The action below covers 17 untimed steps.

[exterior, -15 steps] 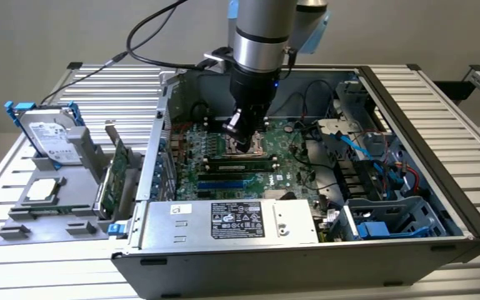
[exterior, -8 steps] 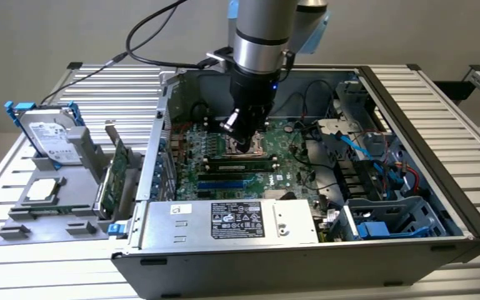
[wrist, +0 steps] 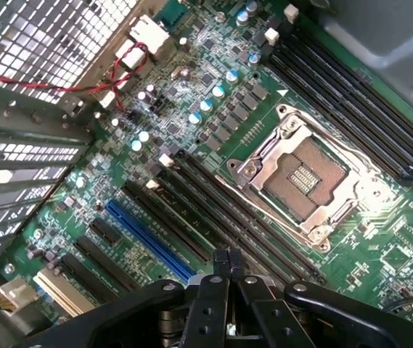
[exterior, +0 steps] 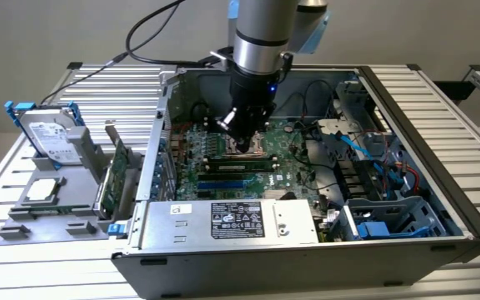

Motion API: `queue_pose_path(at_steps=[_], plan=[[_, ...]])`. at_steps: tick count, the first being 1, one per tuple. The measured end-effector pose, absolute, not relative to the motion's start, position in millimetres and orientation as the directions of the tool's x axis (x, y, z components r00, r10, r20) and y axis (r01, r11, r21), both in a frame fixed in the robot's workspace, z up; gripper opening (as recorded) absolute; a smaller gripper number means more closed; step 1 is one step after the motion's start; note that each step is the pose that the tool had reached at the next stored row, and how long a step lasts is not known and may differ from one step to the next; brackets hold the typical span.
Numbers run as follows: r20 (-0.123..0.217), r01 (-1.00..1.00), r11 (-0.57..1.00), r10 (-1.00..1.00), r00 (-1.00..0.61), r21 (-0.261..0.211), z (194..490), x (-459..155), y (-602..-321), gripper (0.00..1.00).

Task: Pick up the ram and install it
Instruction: 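Press down the ram until it locks into place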

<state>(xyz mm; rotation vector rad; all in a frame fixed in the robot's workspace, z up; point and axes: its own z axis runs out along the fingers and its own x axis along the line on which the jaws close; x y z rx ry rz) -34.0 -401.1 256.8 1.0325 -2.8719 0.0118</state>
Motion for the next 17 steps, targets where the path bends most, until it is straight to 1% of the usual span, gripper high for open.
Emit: queue_pose_path(at_steps=[8,17], plan=[[0.089,-0.55,0.835,-0.549,-0.831,0.018,256.0,-34.0,-401.1,0.11],[0.088,-0.489,0.872,-0.488,-0.869,0.009,256.0,-34.0,-401.2,0.11]])
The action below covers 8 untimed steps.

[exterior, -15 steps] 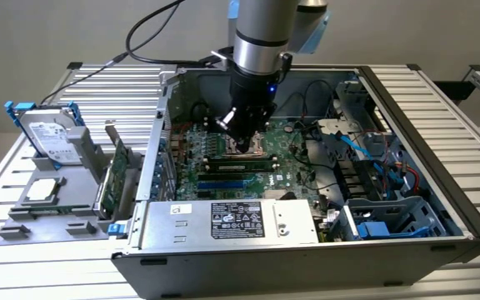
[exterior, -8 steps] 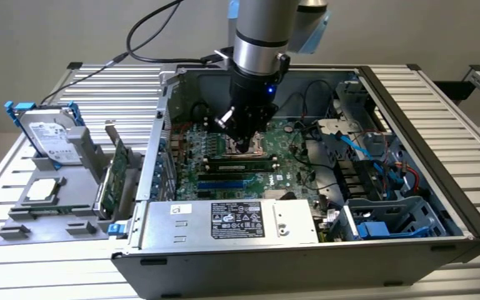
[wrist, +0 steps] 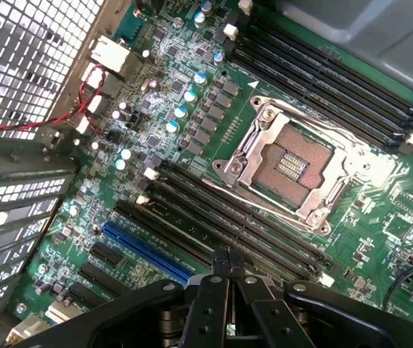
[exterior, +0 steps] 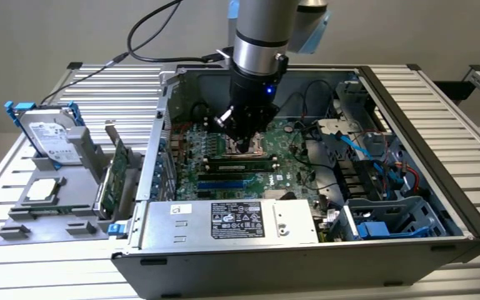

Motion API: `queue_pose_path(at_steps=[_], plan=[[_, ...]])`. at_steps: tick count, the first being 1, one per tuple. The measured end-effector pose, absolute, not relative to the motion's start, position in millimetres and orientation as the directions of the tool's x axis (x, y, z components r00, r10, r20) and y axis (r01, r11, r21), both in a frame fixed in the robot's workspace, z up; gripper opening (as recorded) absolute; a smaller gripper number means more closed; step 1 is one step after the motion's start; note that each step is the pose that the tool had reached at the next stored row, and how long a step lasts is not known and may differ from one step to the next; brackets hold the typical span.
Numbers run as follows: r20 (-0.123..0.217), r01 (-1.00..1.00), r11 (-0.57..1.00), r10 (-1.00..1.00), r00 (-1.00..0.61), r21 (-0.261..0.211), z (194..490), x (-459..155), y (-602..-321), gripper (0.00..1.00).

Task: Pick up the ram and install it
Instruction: 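Press down the ram until it locks into place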

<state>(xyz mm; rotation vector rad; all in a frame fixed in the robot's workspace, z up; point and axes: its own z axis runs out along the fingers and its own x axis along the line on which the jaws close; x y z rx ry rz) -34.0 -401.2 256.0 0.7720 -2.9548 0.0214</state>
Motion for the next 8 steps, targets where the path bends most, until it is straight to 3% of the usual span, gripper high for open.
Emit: queue_pose_path(at_steps=[8], plan=[[0.086,-0.417,0.909,-0.416,-0.905,0.001,256.0,-34.0,-401.1,0.11]])
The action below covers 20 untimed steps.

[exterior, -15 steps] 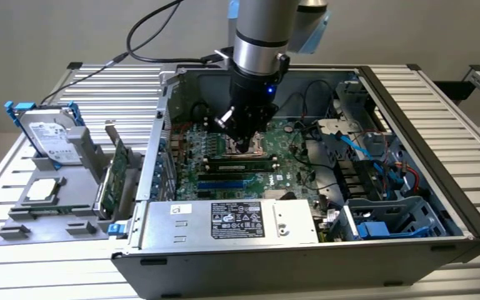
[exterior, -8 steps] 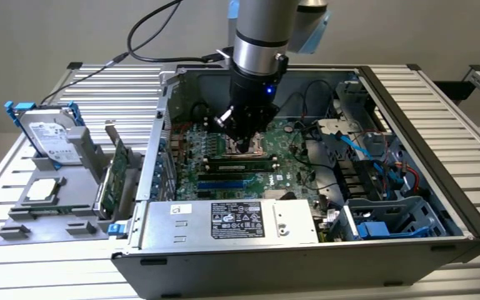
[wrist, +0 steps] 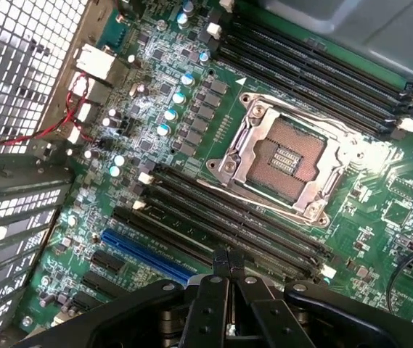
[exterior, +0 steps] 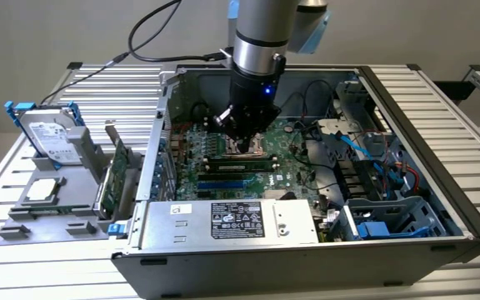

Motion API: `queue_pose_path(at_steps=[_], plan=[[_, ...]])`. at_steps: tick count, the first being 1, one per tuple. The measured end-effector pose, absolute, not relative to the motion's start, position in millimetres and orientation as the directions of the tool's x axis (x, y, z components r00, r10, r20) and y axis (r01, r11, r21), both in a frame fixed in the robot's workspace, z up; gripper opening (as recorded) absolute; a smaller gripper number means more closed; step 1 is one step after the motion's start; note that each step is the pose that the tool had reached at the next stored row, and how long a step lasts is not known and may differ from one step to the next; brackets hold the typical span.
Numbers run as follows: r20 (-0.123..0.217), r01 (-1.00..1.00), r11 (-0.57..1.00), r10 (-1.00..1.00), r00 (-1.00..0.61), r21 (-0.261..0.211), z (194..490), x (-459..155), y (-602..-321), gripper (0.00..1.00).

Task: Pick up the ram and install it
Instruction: 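Press down the ram until it locks into place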

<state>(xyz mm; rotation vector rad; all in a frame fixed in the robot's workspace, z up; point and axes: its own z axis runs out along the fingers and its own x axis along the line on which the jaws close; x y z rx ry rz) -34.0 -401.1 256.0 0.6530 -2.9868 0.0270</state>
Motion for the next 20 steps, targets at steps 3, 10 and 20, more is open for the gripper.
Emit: queue_pose_path(at_steps=[3,10,20], plan=[[0.085,-0.384,0.923,-0.383,-0.92,-0.001,256.0,-34.0,-401.1,0.11],[0.085,-0.304,0.953,-0.303,-0.949,-0.004,256.0,-34.0,-401.1,0.11],[0.087,-0.233,0.972,-0.231,-0.969,-0.016,256.0,-31.8,-401.1,0.11]])
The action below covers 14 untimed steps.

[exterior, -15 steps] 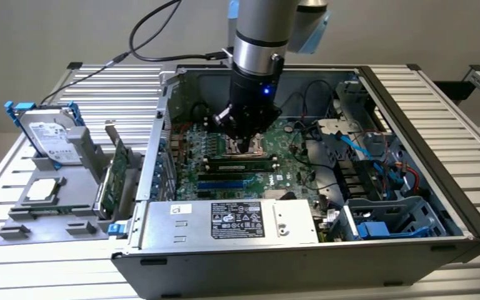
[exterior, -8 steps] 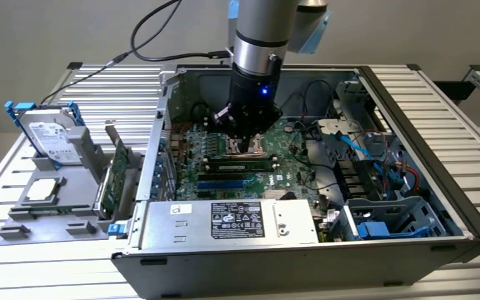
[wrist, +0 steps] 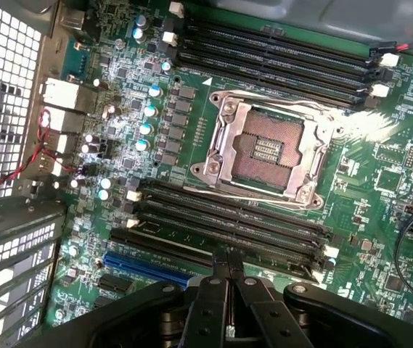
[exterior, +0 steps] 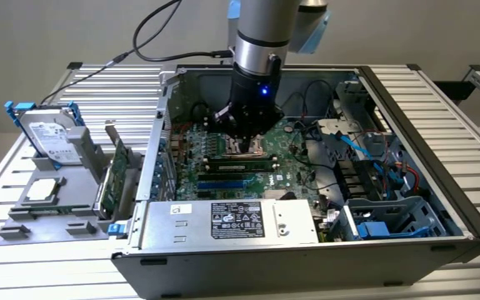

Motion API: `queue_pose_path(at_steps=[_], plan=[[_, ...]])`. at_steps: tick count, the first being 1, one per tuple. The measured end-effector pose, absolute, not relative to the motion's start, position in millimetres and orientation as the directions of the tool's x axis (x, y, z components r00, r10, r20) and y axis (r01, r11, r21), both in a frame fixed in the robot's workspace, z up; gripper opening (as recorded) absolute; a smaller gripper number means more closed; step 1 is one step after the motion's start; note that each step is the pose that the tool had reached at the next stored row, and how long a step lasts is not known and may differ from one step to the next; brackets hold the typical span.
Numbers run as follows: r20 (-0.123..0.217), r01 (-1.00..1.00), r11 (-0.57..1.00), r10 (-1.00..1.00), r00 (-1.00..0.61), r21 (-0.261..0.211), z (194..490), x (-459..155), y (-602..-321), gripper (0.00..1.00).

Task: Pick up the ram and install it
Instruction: 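Press down the ram until it locks into place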

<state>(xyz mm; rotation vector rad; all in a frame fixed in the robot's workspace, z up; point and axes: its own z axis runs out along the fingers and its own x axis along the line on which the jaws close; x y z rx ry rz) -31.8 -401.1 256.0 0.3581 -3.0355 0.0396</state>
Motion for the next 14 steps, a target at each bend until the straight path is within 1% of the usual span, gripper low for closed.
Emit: queue_pose_path(at_steps=[7,14], plan=[[0.09,-0.206,0.978,-0.203,-0.975,-0.028,256.0,-27.4,-401.2,0.11],[0.086,-0.135,0.99,-0.132,-0.987,-0.029,256.0,-27.2,-401.1,0.11]])
